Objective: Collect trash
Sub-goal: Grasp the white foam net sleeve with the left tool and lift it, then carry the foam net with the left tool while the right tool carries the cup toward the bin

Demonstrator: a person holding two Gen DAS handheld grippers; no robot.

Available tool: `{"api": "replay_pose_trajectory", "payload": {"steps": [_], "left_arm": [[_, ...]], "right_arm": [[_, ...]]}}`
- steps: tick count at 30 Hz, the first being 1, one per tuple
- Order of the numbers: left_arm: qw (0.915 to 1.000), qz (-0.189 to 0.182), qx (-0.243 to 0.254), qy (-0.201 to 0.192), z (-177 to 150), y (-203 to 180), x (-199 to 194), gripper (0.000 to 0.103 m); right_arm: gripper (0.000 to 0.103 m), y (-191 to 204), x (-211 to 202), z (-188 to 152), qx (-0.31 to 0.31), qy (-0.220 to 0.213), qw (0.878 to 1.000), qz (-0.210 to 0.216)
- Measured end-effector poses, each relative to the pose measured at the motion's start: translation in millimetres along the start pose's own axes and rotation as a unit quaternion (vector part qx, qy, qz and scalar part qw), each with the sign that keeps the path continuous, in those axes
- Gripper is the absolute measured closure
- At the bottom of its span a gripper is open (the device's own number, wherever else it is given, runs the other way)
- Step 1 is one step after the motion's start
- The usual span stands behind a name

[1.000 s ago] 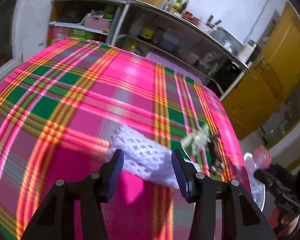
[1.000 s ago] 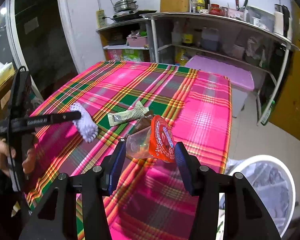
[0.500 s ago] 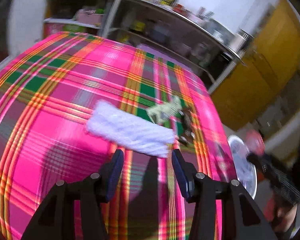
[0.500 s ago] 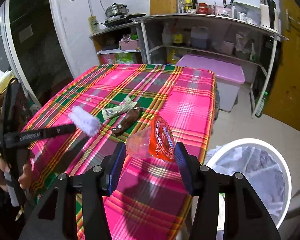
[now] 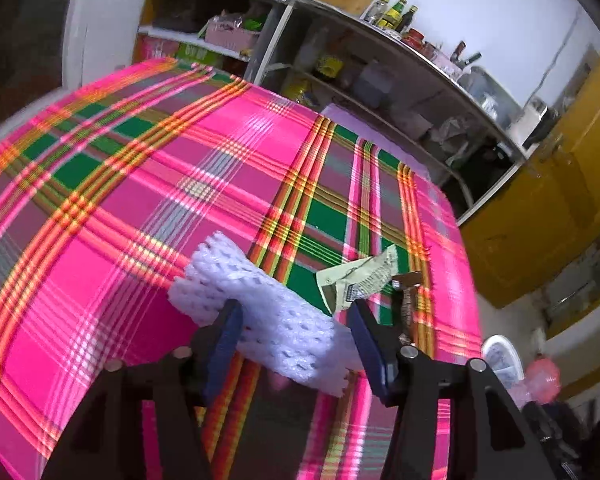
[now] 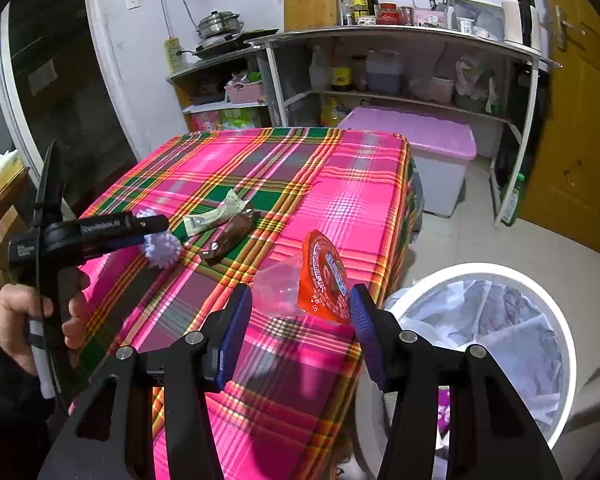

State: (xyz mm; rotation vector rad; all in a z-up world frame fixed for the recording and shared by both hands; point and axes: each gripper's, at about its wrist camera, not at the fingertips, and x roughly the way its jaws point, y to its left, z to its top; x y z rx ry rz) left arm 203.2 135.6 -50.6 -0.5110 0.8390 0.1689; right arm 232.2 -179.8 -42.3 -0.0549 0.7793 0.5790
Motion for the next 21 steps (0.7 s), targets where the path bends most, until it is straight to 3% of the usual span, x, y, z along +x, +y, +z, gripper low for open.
{"api": "replay_pose_trajectory", "payload": {"steps": [1, 3, 5, 7, 14, 21], "left_arm": [[0.9998, 0.015, 0.012, -0.003, -1, -3, 1, 0.063], [0.9994, 0.022, 0.024, -0.008, -3, -4, 1, 0.068], [0.9988, 0.027, 0.038, -0.013, -5, -4, -1, 0.085], [0.9982, 0.024, 0.053, -0.016, -7, -6, -6, 0.091], [0.9925, 0.0, 0.115, -0.042, -31, -25, -40, 0.092], [0.9813, -0.041, 0.177, -0.062, -64, -58, -82, 0.093]], "right_arm": [[0.051, 0, 0, 1, 0.0, -0.001, 1.0, 0.0], [0.051, -1, -2, 0, 0.001, -0.003, 1.0, 0.0], [0.051, -1, -5, 0, 0.002, -0.006, 1.0, 0.001], [0.051, 1, -8, -1, 0.002, -0.01, 1.0, 0.001], [0.051, 7, -25, -7, 0.001, -0.02, 1.0, -0.001], [0.051, 13, -46, -15, 0.001, -0.031, 1.0, -0.006]]}}
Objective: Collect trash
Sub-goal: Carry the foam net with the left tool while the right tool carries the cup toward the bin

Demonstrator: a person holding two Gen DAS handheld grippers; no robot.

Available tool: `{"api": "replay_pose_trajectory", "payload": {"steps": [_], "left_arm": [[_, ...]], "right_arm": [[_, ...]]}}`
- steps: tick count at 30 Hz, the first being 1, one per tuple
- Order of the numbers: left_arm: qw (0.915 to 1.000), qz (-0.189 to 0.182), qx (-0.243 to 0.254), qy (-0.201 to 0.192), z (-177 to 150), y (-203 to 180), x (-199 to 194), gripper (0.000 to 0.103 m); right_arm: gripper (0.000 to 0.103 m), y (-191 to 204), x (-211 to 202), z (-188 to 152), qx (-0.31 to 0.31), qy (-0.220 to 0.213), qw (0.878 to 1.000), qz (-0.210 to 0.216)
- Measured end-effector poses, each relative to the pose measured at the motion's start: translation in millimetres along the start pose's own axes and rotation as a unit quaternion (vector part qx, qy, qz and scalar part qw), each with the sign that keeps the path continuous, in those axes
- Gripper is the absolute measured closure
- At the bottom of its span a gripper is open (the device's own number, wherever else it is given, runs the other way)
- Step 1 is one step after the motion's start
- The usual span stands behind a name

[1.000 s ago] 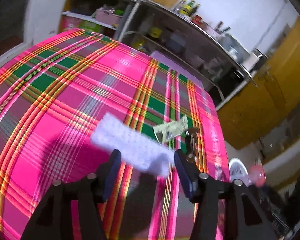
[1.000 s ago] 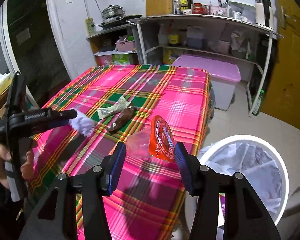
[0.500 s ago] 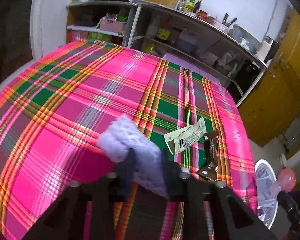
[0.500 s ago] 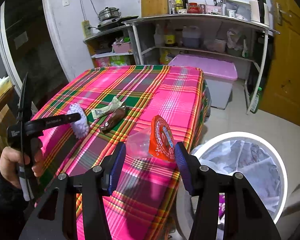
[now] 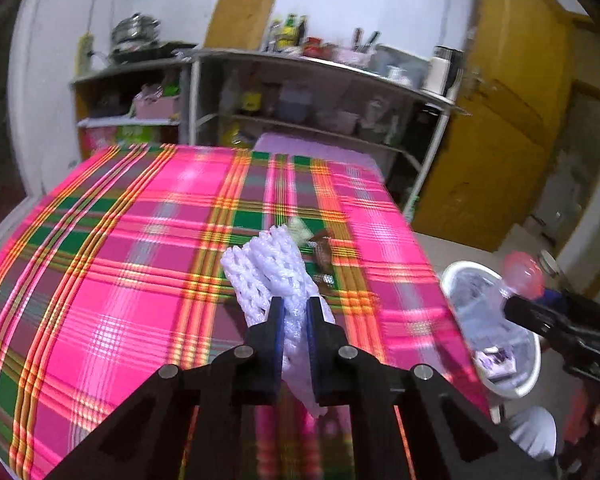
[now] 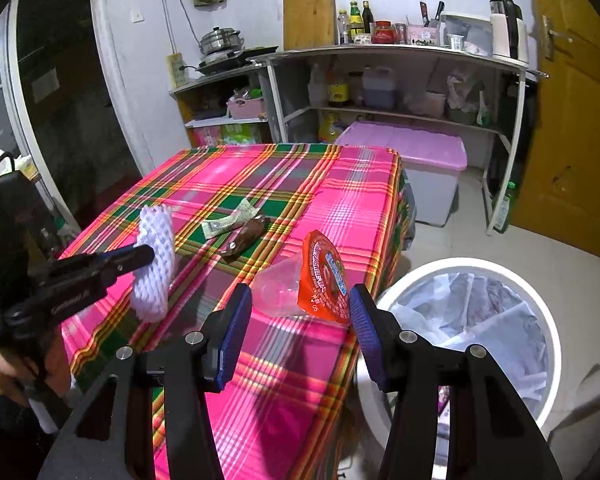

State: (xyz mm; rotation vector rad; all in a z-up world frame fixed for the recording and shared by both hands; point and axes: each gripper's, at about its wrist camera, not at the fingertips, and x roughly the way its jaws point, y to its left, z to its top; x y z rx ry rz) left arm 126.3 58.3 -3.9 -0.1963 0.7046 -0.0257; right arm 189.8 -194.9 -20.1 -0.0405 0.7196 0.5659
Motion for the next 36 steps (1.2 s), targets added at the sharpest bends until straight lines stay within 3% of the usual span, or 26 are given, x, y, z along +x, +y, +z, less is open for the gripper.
{"api": "replay_pose_trajectory", "payload": {"steps": [18, 36], "left_arm": [[0.9965, -0.062, 0.052, -0.018, -17, -74, -41, 0.092], [0.9877, -0.118, 0.102, -0.006, -14, -142, -25, 0.092]], "right_arm": [[0.051, -14, -46, -20, 0.018, -0.023, 0.999, -0.019], [0.051, -73, -70, -41, 0.074, -0.032, 0.995, -0.063]]}}
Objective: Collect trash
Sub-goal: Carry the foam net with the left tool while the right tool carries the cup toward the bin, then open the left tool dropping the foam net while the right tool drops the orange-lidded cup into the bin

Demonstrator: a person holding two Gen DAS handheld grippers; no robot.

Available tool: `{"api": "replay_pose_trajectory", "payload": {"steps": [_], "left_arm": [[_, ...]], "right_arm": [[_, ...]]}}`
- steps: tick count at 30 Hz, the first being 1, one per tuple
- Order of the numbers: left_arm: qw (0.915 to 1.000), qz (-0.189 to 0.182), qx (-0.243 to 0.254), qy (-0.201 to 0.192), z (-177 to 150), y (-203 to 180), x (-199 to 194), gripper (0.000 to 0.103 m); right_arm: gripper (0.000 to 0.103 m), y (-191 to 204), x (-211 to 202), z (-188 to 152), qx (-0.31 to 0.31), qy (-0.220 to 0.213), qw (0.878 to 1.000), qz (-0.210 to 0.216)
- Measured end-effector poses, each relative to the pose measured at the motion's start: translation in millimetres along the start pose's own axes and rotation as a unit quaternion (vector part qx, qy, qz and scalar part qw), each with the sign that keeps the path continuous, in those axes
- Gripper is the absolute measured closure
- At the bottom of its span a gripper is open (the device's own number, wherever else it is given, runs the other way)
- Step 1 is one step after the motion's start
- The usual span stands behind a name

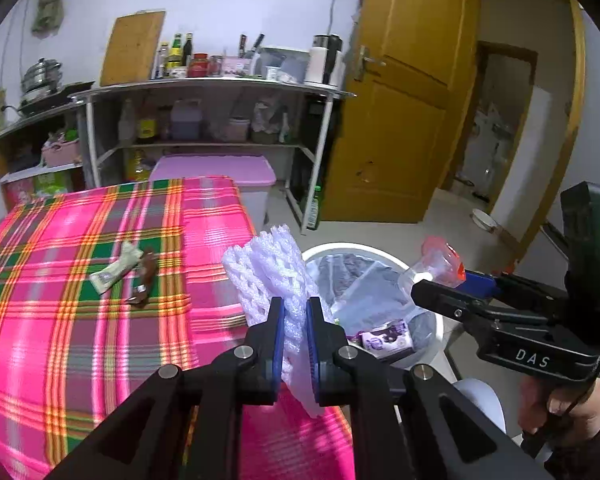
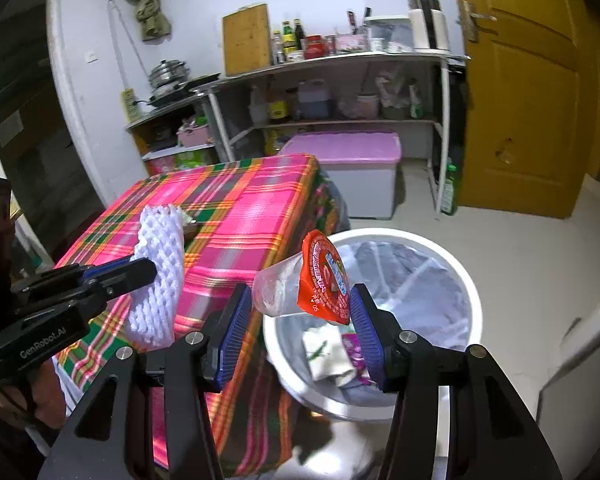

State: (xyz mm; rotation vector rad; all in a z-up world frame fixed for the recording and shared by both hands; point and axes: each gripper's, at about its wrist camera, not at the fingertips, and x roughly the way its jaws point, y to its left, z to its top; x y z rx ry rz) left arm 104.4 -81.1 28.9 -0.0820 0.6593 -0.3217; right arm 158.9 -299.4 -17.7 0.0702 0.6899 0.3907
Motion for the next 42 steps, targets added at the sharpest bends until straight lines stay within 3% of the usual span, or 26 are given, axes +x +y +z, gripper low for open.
{"api": "replay_pose_trajectory", "payload": {"steps": [15, 30, 33, 37, 42], "left_arm": [[0.9974, -0.035, 0.028, 0.056, 7, -36, 72, 0.092], [0.9902, -0.048, 0.033, 0.126, 7, -35, 150, 0.092], [0.9876, -0.052, 0.033, 0.144, 4, -35, 162, 0.088], [0.9859, -0.052, 0.023, 0.158, 1, -33, 172, 0.068], [0.9872, -0.052, 0.013, 0.151, 3, -29, 167, 0.066]], "right_arm": [[0.051, -56, 29, -16, 0.05, 0.037, 0.998, -0.026], [0.051, -91, 76, -28, 0.072, 0.095, 0.992, -0.035], [0.048, -94, 80, -30, 0.076, 0.1, 0.991, -0.039], [0.045, -95, 81, -31, 0.074, 0.099, 0.991, -0.042], [0.045, -93, 73, -28, 0.074, 0.087, 0.993, -0.041]]}}
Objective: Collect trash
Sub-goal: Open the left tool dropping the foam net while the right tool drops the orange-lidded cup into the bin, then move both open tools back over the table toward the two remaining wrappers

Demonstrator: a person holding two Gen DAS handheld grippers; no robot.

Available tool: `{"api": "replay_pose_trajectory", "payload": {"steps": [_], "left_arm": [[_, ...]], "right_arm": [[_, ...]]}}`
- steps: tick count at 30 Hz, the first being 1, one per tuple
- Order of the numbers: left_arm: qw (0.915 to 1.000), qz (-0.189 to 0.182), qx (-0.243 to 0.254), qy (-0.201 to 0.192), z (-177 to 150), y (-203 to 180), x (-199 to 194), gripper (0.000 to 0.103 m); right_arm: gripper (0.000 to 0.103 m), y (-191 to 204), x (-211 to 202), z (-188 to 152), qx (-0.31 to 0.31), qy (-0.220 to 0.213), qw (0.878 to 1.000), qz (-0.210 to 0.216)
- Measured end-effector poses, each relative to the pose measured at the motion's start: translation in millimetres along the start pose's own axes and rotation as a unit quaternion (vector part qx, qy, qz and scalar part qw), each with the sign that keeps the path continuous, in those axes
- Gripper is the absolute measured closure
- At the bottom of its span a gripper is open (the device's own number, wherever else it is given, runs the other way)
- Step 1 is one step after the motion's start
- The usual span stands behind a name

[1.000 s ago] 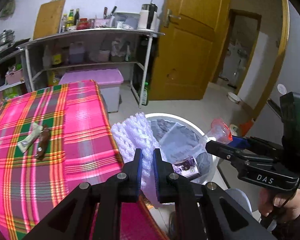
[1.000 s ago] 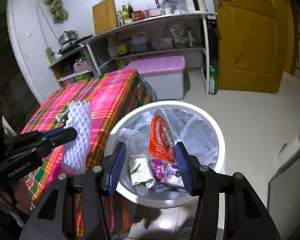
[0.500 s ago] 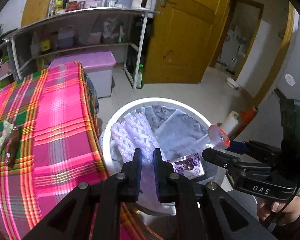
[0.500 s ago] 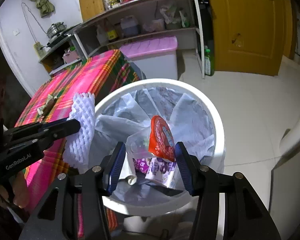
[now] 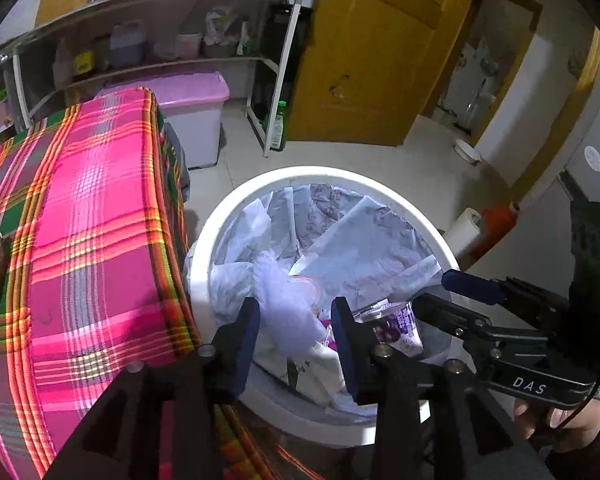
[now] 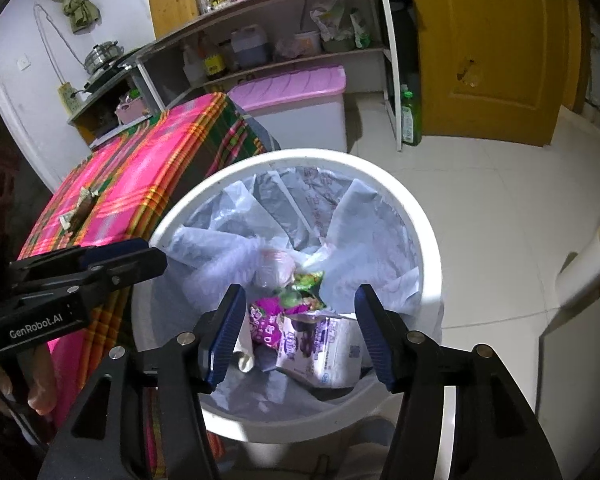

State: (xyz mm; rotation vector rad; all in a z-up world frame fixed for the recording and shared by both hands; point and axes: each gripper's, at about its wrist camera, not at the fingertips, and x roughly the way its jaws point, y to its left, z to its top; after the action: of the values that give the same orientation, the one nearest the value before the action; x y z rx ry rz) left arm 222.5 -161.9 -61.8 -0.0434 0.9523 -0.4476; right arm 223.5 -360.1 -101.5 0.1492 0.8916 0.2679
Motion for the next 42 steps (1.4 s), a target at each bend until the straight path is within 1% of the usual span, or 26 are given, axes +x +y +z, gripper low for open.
{"api": "replay_pose_trajectory", "payload": {"steps": [2, 8, 13, 20, 29, 35, 42], "left_arm": [[1.0, -0.003, -0.001, -0.008, 0, 0, -6, 0.066], [0.9991, 0.01, -0.003, -0.042, -5, -1, -38, 0.066], [0.9972, 0.016, -0.005, -0.073, -14, -4, -69, 0.066], [0.9939, 0.022, -0.003, -0.108, -30, -5, -110, 0.066], [0.99, 0.033, -0.008, -0.137, -53, 2, -150, 0.066], [0.9885, 0.039, -0.021, -0.145, -65, 12, -164, 0.066], [0.9856, 0.049, -0.034, -0.158, -74, 24, -181, 0.066]], "right_arm": [[0.045, 1, -7, 2, 0.0, -0.01, 1.0, 0.0], [0.045, 11, -33, 4, -0.001, -0.037, 0.999, 0.008], [0.045, 30, -57, 5, -0.016, -0.059, 0.998, 0.016], [0.045, 61, -80, 3, -0.042, -0.077, 0.996, 0.03], [0.045, 94, -93, -5, -0.072, -0.082, 0.993, 0.045], [0.045, 115, -97, -10, -0.09, -0.084, 0.991, 0.055], [0.045, 130, -96, -10, -0.104, -0.082, 0.989, 0.065]]}}
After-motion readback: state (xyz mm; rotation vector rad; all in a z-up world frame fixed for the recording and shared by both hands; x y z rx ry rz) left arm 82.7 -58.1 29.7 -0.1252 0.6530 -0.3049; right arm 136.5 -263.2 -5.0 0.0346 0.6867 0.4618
